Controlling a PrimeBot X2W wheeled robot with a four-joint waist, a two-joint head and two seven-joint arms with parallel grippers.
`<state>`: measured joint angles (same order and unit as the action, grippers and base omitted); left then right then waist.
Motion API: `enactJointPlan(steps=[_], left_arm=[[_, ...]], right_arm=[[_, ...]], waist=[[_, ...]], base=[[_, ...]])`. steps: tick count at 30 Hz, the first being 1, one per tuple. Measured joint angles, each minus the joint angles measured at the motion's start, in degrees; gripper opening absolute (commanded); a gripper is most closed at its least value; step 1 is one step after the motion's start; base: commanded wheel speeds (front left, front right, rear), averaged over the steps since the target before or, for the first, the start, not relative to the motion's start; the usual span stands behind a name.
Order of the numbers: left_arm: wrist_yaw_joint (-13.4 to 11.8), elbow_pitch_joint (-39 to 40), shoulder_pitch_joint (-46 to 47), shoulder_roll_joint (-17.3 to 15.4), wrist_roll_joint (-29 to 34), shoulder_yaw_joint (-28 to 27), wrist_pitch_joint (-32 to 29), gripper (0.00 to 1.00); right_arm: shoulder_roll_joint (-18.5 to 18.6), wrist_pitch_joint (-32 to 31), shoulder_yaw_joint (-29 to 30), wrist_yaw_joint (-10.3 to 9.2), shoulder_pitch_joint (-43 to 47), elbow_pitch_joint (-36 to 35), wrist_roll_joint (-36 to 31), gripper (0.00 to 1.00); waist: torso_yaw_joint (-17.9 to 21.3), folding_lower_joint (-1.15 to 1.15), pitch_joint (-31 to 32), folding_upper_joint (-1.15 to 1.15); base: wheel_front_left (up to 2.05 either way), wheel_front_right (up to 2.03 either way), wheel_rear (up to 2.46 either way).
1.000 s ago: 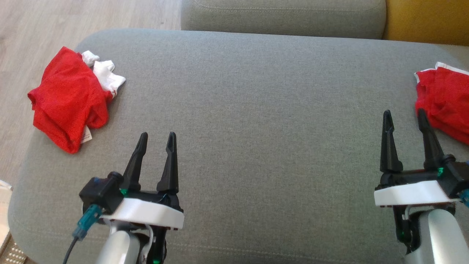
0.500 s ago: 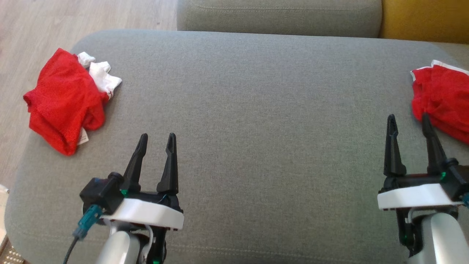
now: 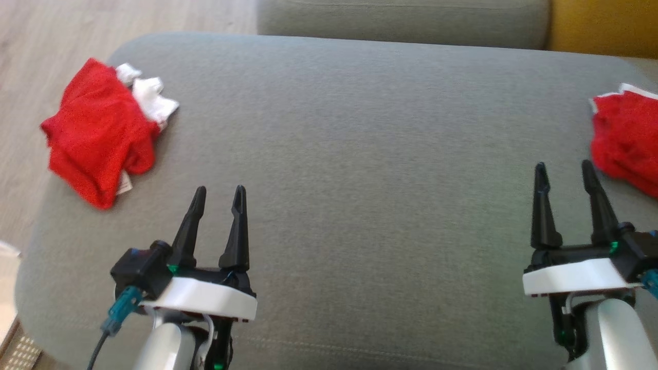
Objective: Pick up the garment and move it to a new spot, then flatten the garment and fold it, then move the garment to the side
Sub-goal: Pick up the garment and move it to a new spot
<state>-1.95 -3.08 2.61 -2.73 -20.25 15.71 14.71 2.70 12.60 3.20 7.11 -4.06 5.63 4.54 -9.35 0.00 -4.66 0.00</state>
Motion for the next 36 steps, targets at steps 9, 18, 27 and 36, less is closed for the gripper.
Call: enactJointPlan(steps=[9, 18, 27, 36], left_arm=[[-0.1, 1.0, 0.8, 0.0, -0.1, -2.1, 0.0, 1.0], [-0.4, 1.0, 0.9, 0.0, -0.1, -3.9, 0.0, 1.0], [-2.6, 3.8, -1.8, 0.0, -1.3, -7.7, 0.0, 1.0], [-3.2, 5.3, -2.4, 0.0, -1.3, -8.9, 0.0, 1.0]], right_arm=[[0.0, -0.6, -2.6, 0.0, 0.0, -0.5, 0.0, 1.0], [0.0, -1.5, -6.3, 0.0, -0.2, -0.1, 0.0, 1.0], [0.0, -3.1, -13.0, 0.0, -3.8, 2.1, 0.5, 1.0], [0.1, -3.0, -14.1, 0.0, -4.9, 5.3, 0.6, 1.0]], waist=[[-7.5, 0.0, -1.1, 0.0], [-17.3, 0.0, -1.6, 0.0], [-22.0, 0.0, -2.4, 0.0], [-22.2, 0.0, -2.3, 0.0]], base=[[0.0, 0.0, 0.0], [0.0, 0.0, 0.0], [0.0, 0.0, 0.0], [0.0, 0.0, 0.0]])
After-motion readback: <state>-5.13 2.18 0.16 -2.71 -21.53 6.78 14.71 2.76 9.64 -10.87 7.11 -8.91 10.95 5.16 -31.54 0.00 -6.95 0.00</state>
